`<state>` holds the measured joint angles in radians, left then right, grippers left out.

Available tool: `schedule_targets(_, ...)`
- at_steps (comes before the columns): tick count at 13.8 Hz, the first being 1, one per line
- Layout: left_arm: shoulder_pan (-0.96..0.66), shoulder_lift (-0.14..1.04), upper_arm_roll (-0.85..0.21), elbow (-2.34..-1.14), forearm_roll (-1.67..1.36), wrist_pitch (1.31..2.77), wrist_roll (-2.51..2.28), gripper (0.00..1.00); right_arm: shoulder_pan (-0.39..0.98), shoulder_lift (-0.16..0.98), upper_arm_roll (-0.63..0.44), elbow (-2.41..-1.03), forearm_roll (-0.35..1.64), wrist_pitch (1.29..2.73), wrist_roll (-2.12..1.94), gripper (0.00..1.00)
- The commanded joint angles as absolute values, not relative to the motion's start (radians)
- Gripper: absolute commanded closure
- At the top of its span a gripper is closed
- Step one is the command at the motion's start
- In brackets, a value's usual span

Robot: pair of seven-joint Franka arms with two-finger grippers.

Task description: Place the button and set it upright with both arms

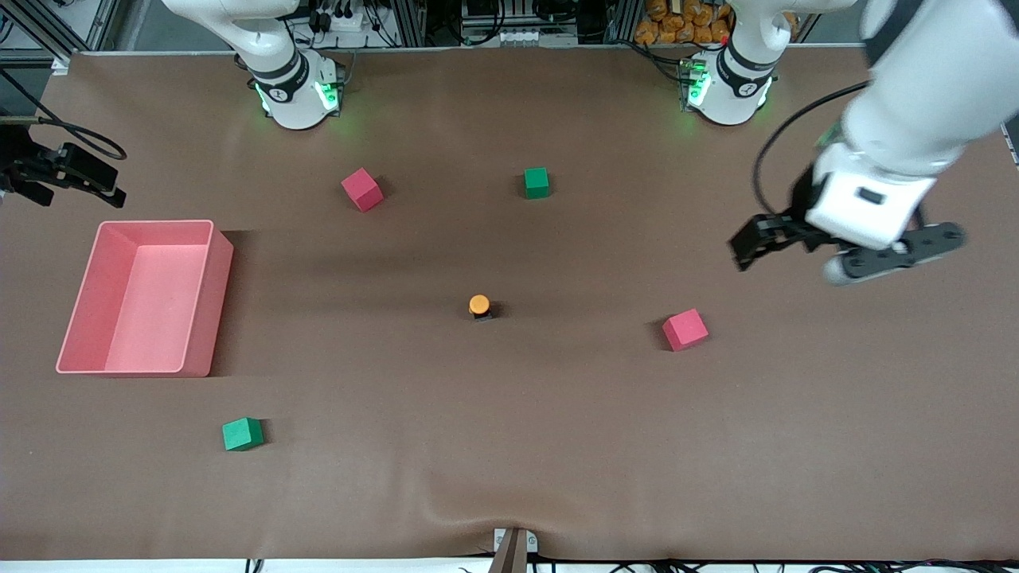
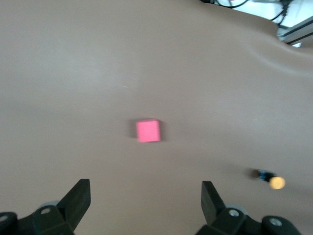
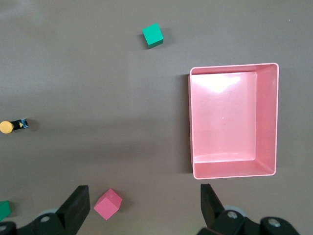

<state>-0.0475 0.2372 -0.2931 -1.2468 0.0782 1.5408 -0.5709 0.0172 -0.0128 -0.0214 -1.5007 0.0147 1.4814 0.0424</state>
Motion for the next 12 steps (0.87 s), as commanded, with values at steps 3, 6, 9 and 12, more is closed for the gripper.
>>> schedule_targets(3,0.037,0.108,-0.234,-1.365,0.074,1.516,-0.320,0.00,0.006,-0.003,-0.012,-1.479,0.002,1.468,0.029,0.00)
schedule_targets(6,0.029,0.060,-0.164,-1.414,0.060,1.517,-0.241,0.00,0.006,-0.003,-0.012,-1.479,0.002,1.468,0.029,0.00)
schedule_targets(9,0.011,-0.009,-0.129,-1.506,0.058,1.526,-0.238,0.00,0.006,-0.003,-0.012,-1.479,0.002,1.468,0.029,0.00)
schedule_targets(12,0.011,-0.063,-0.121,-1.564,0.054,1.532,-0.233,0.00,0.005,-0.003,-0.012,-1.479,0.002,1.468,0.029,0.00)
